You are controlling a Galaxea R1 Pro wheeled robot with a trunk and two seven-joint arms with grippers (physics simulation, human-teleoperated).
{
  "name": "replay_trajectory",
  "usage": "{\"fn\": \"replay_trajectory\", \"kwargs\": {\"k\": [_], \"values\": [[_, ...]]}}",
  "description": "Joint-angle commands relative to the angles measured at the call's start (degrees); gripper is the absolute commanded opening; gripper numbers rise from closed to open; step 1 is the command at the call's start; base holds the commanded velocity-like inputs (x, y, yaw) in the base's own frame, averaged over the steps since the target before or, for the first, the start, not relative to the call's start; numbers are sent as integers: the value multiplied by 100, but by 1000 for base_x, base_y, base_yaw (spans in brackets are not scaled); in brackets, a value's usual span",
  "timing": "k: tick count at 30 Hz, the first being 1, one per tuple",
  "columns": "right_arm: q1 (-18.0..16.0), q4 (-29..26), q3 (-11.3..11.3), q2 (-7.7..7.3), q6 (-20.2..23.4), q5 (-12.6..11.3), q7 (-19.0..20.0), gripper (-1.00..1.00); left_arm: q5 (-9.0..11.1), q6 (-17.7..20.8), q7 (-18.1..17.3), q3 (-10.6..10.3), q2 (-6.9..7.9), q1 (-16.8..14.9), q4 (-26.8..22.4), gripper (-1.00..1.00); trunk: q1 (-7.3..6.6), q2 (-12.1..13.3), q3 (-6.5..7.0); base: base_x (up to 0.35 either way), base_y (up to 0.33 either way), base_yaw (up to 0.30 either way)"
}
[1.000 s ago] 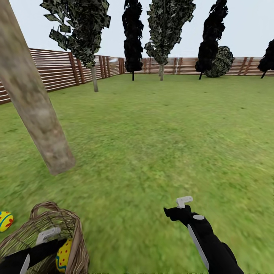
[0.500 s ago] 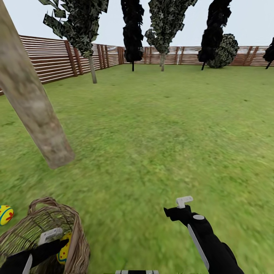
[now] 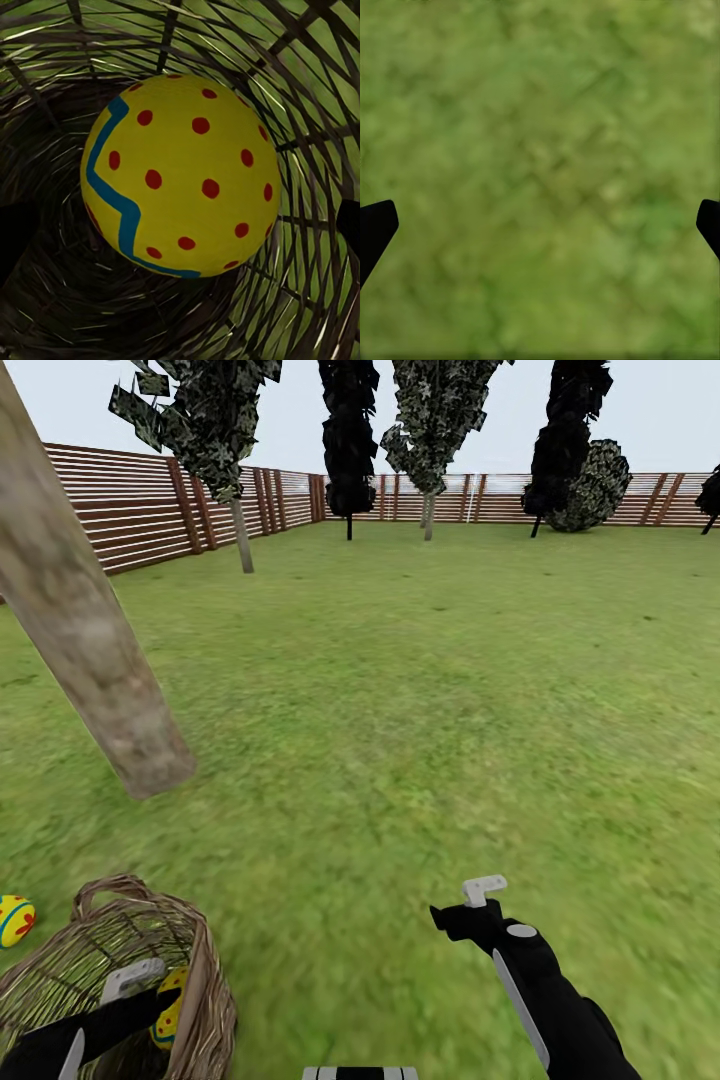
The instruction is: Take the three Easter eggs out of the wicker basket on the lawn in the garden, then place them on the lawn next to a single tree (choose any tree) so that all three eggs are next to the same tree and none are left in the basket.
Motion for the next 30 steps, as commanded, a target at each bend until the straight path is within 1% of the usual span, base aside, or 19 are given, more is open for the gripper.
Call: {"fn": "replay_trajectory", "kwargs": {"k": [1, 8, 11, 13, 14, 15, 17, 19, 23, 30], "values": [[-3, -8, 6, -1, 29, 5, 12, 100, -46, 24, -52, 27, -1, -4, 0, 100, -1, -2, -5, 7, 0, 0], [-3, -8, 14, 2, 29, 10, 12, 100, -45, 21, -48, 32, 1, -4, 8, 100, -1, -2, -5, 162, 87, 0], [-3, -8, 13, 2, 29, 9, 11, 100, -57, 21, -48, 34, 37, -4, -1, 100, -1, -2, -5, 51, 26, 0], [-3, -5, 14, 2, 29, 12, 12, 100, -66, 13, -60, 96, 159, -4, -23, 100, -1, -2, -5, 15, 8, 0], [-1, -3, 15, 2, 29, 10, 12, 100, -62, 13, -84, 164, 268, -4, -29, 100, -1, -2, -5, 6, 3, 0], [-2, -3, 15, 2, 29, 12, 10, 100, -60, 12, -93, 193, 317, -4, -32, 100, -1, -2, -5, 4, 2, 0], [-2, -1, 15, 2, 29, 9, 11, 100, -60, 8, -103, 222, 370, -4, -38, 100, -1, -2, -5, 2, 1, 0], [-2, -2, 15, 2, 29, 8, 12, 100, -63, 5, -107, 230, 386, -4, -41, 100, -1, -2, -5, 1, 0, 0], [-3, -5, 10, 2, 29, 5, 12, 100, -66, 3, -102, 193, 354, -4, -36, 100, -1, -2, -5, 0, 0, 0], [-3, -6, 6, 2, 29, 5, 12, 100, -66, 3, -94, 200, 341, -4, -44, 100, -1, -2, -5, 0, 0, 0]]}}
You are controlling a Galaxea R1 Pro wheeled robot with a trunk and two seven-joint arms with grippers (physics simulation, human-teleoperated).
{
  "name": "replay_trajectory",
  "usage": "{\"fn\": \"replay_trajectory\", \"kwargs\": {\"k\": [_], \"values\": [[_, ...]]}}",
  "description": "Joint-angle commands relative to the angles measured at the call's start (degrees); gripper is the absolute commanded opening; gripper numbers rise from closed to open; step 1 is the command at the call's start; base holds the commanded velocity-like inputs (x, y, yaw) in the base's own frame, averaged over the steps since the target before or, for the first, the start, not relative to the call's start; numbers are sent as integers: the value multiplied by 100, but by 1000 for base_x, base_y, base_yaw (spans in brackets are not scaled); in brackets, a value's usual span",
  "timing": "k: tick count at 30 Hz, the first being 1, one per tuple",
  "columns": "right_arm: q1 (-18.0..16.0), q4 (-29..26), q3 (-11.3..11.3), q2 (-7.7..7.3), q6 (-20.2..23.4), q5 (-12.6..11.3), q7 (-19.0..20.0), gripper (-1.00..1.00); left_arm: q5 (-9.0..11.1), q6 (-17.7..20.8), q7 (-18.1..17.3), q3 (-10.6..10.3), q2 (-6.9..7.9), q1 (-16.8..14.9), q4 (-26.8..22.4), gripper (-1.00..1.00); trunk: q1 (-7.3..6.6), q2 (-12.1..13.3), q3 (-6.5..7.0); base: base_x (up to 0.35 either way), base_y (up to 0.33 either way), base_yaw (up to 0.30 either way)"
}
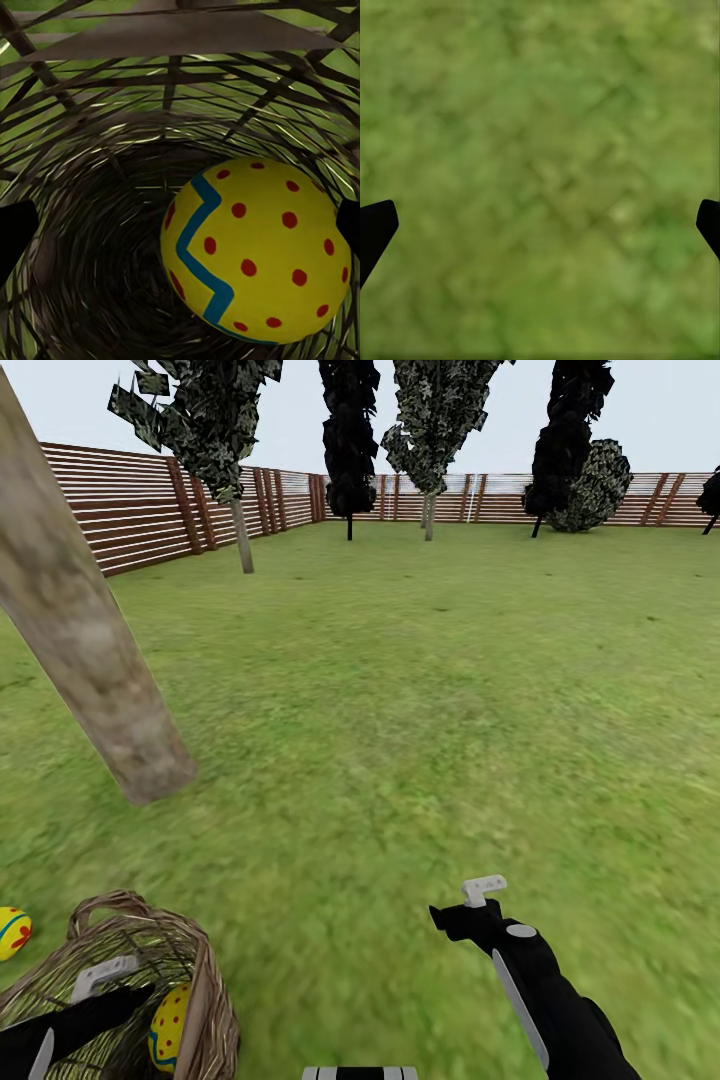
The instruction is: Take the three Easter eggs out of the wicker basket on the lawn in the garden, then place them on the lawn next to a single tree (choose any tree) so that all three eggs are next to the same tree and none are left in the basket.
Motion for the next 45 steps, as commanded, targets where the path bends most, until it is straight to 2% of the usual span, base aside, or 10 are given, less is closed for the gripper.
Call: {"fn": "replay_trajectory", "kwargs": {"k": [1, 13, 20, 31, 45], "values": [[-3, -8, 6, -4, 29, 5, 13, 100, -49, 24, -50, 21, -7, -4, -7, 100, -1, -2, -5, 0, 0, 0], [-3, -18, -2, -12, 29, 5, 13, 100, -49, 24, -31, -13, -55, -4, 9, 100, -1, -2, -5, 0, 0, 0], [-3, -18, 0, -13, 29, 5, 13, 100, -64, 24, -11, -23, -269, -4, 10, 100, -1, -2, -5, 0, 0, 0], [-3, -18, 4, -13, 29, 5, 13, 100, -67, 24, -22, -32, -334, -4, 7, 100, 27, -17, -249, 0, 0, 0], [-3, -18, 5, -13, 29, 5, 13, 100, -67, 30, -23, -32, -340, -4, 7, 100, 63, -35, -559, 0, 0, 0]]}}
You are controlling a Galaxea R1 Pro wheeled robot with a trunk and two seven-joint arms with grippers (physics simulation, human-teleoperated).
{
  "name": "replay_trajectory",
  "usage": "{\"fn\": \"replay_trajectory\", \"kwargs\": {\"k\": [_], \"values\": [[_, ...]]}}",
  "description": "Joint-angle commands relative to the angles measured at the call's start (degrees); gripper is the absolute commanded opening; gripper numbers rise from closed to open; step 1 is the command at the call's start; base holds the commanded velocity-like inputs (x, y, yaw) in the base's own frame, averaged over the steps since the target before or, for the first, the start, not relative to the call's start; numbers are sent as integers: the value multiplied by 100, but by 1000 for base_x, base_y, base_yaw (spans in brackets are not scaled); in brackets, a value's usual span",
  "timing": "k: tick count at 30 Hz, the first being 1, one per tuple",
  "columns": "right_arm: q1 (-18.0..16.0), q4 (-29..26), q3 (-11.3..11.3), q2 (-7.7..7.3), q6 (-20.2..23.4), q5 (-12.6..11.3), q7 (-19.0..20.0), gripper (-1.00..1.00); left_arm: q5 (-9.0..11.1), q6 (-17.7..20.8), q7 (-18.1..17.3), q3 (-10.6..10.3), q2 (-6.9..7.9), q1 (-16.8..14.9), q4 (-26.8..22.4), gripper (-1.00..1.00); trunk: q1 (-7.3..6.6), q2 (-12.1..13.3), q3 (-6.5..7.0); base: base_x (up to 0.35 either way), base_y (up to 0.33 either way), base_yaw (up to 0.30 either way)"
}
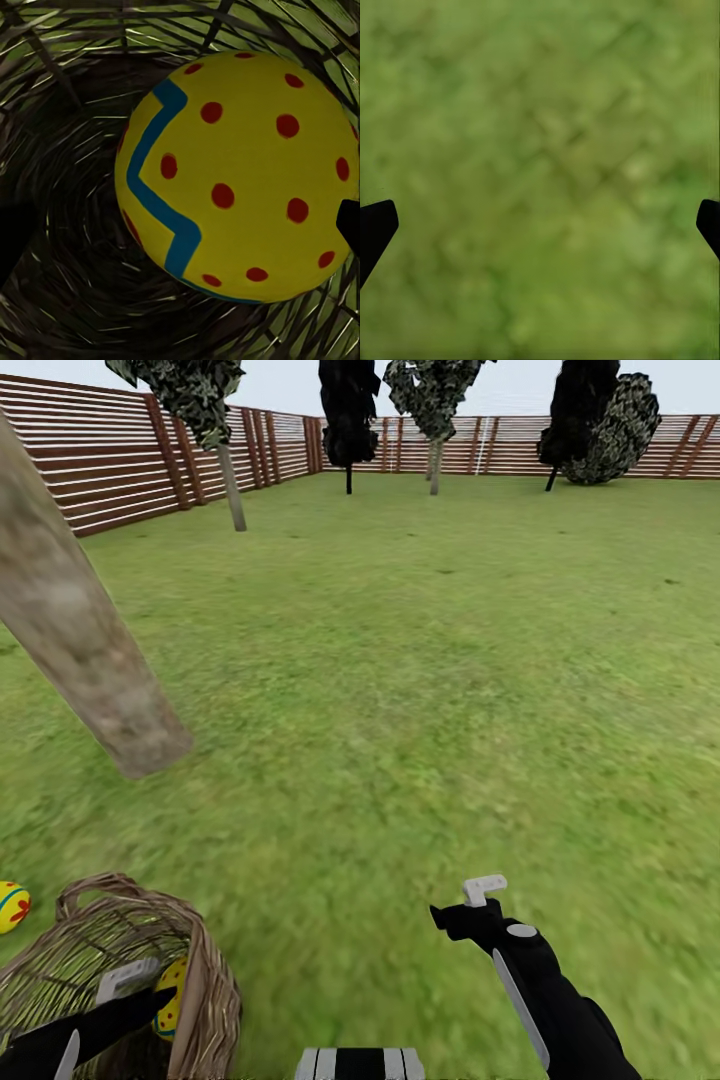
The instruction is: Take the three Easter eggs out of the wicker basket on the lawn in the garden, then place them on the lawn next to a single tree (choose any tree) so that all three eggs are next to the same tree and none are left in the basket.
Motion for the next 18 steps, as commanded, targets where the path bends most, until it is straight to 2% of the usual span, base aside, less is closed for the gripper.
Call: {"fn": "replay_trajectory", "kwargs": {"k": [1, 7, 15, 18], "values": [[-2, -8, 6, -4, 29, 5, 12, 100, -50, 22, -52, 22, -4, -4, -9, 100, 1, -4, -27, 0, 0, 0], [-2, -16, 7, -4, 29, 5, 12, 100, -50, 18, -52, 24, -4, -4, -13, 100, 17, -12, -160, 0, 0, 0], [-2, -8, 10, 4, 29, 5, 12, 100, -42, 16, -65, 31, -4, -4, -13, 100, 17, -12, -160, 0, 0, 0], [-2, -4, 15, 4, 29, 5, 12, 100, -42, 17, -67, 32, -4, -4, -9, 100, 17, -12, -160, 150, 0, 0]]}}
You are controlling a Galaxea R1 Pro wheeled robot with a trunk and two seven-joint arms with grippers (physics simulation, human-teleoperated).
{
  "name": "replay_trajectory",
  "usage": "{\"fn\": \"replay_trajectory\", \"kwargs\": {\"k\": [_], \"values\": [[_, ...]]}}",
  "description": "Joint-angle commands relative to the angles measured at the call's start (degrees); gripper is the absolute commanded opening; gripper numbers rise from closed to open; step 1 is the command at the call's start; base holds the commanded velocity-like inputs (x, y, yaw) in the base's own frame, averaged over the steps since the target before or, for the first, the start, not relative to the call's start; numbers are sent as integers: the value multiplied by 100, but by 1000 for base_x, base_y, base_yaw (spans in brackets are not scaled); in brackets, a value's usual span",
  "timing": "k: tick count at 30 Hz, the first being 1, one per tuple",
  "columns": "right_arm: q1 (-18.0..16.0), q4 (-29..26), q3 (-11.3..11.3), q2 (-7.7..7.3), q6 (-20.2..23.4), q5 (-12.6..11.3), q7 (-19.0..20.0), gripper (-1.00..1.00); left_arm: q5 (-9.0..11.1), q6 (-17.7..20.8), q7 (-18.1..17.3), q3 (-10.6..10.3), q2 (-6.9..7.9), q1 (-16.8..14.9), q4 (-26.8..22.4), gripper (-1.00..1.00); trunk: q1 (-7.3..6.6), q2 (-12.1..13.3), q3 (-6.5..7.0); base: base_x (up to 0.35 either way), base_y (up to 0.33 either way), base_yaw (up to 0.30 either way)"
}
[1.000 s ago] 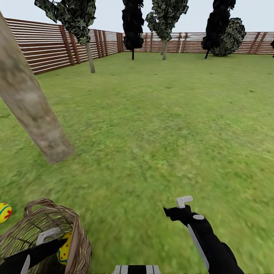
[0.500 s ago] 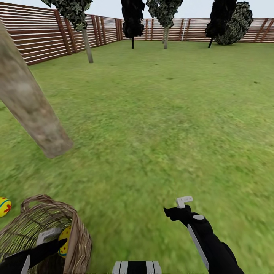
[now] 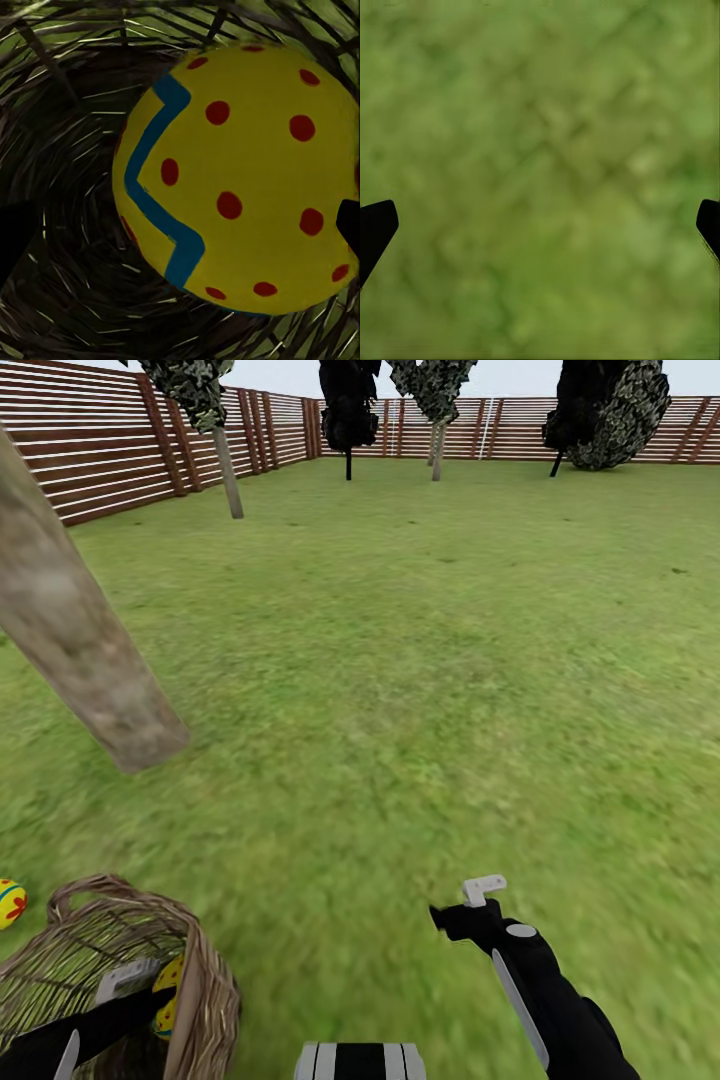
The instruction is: Take the three Easter eggs out of the wicker basket on the lawn in the garden, then place them on the lawn next to a single tree (choose any tree) so that all three eggs are next to the same tree and none are left in the basket.
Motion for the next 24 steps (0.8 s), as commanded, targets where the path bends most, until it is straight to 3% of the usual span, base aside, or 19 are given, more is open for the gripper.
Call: {"fn": "replay_trajectory", "kwargs": {"k": [1, 6, 12, 21, 24], "values": [[-2, -5, 7, -4, 29, 5, 12, 100, -52, 24, -49, 22, -4, -4, -5, 100, 1, -2, -4, 261, 0, 0], [-2, -7, 7, -4, 33, 5, 12, 100, -57, 25, -50, 22, -25, -4, 3, 100, 1, -2, -4, 182, 0, 0], [-2, -10, 7, -4, 33, 5, 12, 100, -59, 25, -37, 22, -110, -4, 6, 100, 1, -2, -4, 11, 0, 0], [-2, -11, 7, -4, 38, 5, 12, 100, -59, 25, -36, 22, -119, -4, -4, 100, 1, -2, -4, 0, 0, 0], [-1, -11, 7, -4, 38, 5, 12, 100, -59, 28, -36, 15, -124, -4, -5, 100, 9, -6, -71, 0, 0, 0]]}}
